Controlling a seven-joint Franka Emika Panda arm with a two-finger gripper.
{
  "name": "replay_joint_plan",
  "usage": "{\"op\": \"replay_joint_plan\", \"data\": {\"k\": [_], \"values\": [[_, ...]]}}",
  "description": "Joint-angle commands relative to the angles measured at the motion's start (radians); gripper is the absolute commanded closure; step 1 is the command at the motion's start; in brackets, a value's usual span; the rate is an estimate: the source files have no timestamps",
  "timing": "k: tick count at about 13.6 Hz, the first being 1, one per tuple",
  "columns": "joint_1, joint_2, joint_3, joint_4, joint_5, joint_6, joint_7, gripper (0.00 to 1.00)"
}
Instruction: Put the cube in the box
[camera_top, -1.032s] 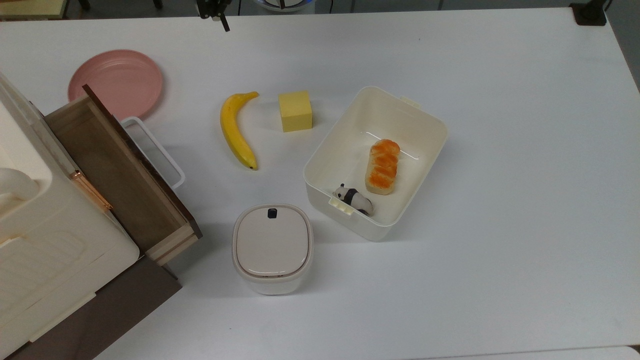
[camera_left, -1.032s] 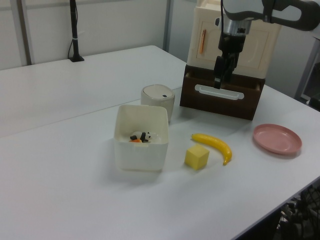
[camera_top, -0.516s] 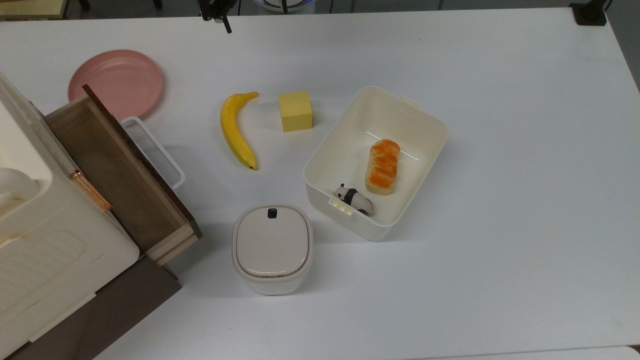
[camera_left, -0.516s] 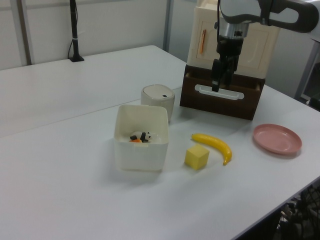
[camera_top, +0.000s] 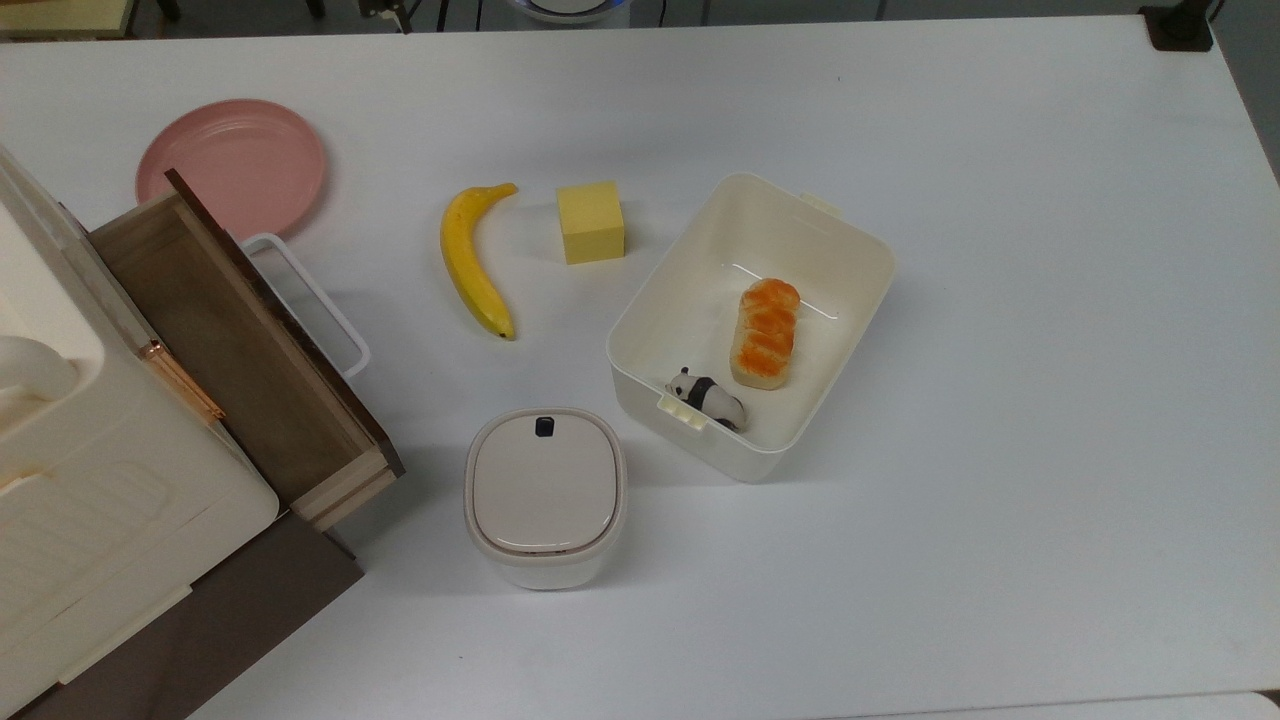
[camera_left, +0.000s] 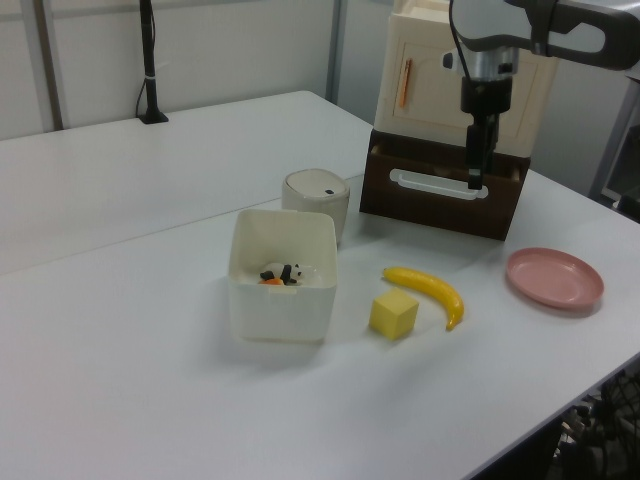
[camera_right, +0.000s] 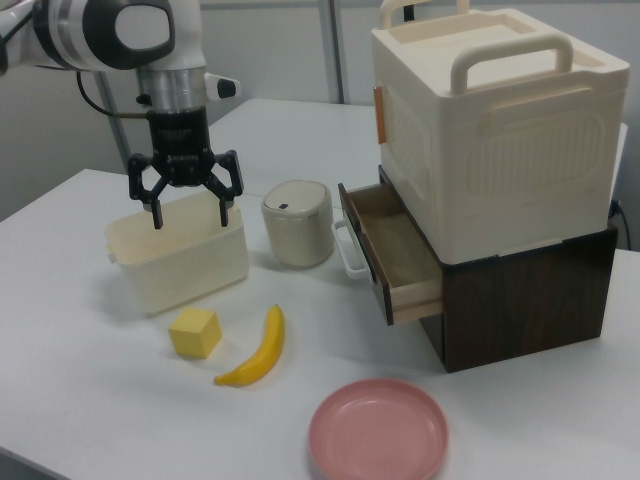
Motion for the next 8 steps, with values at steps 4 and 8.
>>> {"op": "replay_joint_plan", "data": {"k": [4, 8], "values": [[-0.001, -0.033, -0.005, -0.075, 0.017, 0.009, 0.055, 0.00], [-0.038, -0.065, 0.053, -0.210, 0.065, 0.241, 0.202, 0.03]]}}
